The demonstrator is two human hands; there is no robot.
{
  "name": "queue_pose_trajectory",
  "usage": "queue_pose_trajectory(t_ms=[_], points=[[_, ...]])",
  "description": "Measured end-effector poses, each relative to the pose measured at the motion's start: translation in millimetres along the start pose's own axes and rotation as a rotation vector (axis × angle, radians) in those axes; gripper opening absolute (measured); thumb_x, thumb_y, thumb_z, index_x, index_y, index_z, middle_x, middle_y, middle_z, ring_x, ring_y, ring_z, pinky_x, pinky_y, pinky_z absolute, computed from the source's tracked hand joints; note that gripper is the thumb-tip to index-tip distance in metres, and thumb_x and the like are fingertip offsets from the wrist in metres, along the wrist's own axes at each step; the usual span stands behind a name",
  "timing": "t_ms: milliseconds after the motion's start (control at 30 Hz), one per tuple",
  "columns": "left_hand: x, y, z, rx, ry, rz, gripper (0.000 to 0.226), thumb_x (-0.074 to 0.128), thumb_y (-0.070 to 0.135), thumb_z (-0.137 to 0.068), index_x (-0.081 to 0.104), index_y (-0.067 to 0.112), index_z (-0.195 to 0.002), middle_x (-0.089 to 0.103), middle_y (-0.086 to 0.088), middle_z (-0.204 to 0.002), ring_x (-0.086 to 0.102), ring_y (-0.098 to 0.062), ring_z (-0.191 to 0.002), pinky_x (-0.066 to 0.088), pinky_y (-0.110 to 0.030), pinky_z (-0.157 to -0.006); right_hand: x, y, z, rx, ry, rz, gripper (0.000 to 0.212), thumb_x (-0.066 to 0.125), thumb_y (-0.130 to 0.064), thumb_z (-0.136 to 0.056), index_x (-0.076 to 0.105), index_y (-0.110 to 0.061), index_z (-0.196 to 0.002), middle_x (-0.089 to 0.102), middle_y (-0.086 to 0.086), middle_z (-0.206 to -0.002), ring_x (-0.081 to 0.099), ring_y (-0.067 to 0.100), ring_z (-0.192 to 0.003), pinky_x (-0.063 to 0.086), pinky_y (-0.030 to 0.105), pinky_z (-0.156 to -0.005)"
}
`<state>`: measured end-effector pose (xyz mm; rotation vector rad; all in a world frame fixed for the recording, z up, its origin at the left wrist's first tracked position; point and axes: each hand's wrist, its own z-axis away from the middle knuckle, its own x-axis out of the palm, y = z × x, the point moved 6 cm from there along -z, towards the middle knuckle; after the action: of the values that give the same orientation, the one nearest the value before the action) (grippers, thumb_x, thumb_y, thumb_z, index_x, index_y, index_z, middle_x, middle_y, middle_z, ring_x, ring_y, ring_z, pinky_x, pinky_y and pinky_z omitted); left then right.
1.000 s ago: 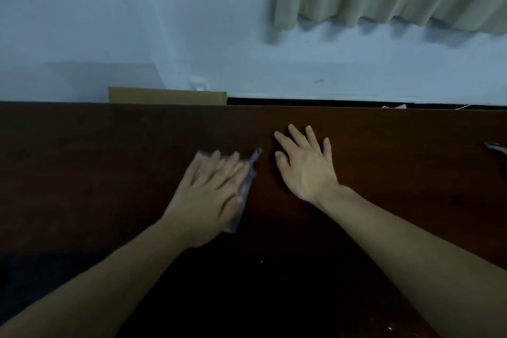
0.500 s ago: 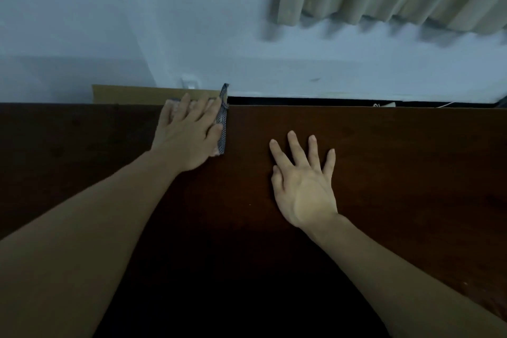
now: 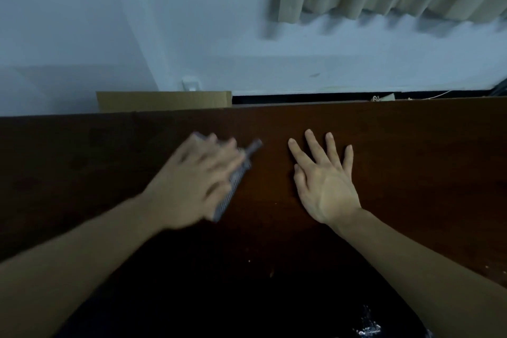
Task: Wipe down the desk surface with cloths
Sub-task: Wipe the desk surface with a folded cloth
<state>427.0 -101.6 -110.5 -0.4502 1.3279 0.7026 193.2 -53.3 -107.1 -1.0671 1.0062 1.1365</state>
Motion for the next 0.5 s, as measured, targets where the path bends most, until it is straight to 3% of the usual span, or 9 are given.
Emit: queue_pose_trajectory(t_ms=[133,267,433,500], points=[[-10.0,-52.3,-50.0,-0.324,0.074,-0.006,0.07,-0.007,0.06,-0.094,-0.011,0.034,-0.159,-0.005,0.001,-0.17,-0.005,-0.027,-0.156,-0.001,-0.055,-0.124,0.2,-0.6,1.5,0.005,0.001,-0.015,0.066,0.006,-0.047,-0.096,0.011,-0.039,-0.161,0.0,-0.001,-0.171,-0.011,0.034,-0.156,-0.011,0.061,-0.121],[-8.2,-46.5,-64.2,-0.441,0.103,0.031,0.062,0.004,0.055,-0.104,-0.007,0.031,-0.161,-0.004,0.0,-0.17,-0.005,-0.028,-0.156,-0.002,-0.056,-0.124,0.3,2.8,-0.6,0.005,0.01,-0.017,0.056,0.014,-0.043,-0.106,0.012,-0.039,-0.162,0.0,-0.001,-0.171,-0.012,0.034,-0.156,-0.011,0.062,-0.121],[-4.5,19.8,-19.7,-0.307,0.017,0.037,0.064,-0.009,0.056,-0.097,-0.02,0.034,-0.155,-0.019,0.004,-0.167,-0.017,-0.027,-0.154,-0.01,-0.054,-0.123,2.3,2.2,0.7,-0.004,0.012,-0.016,0.063,0.009,-0.046,-0.099,0.014,-0.038,-0.162,0.002,0.002,-0.171,-0.01,0.037,-0.156,-0.01,0.063,-0.12],[4.0,51.8,11.7,-0.203,0.003,0.064,0.065,-0.011,0.056,-0.096,-0.014,0.035,-0.157,-0.016,0.008,-0.167,-0.016,-0.025,-0.155,-0.01,-0.052,-0.123,2.8,1.5,0.7,-0.013,0.006,-0.009,0.067,0.007,-0.047,-0.096,0.014,-0.037,-0.162,0.002,0.002,-0.171,-0.01,0.038,-0.155,-0.009,0.065,-0.12]])
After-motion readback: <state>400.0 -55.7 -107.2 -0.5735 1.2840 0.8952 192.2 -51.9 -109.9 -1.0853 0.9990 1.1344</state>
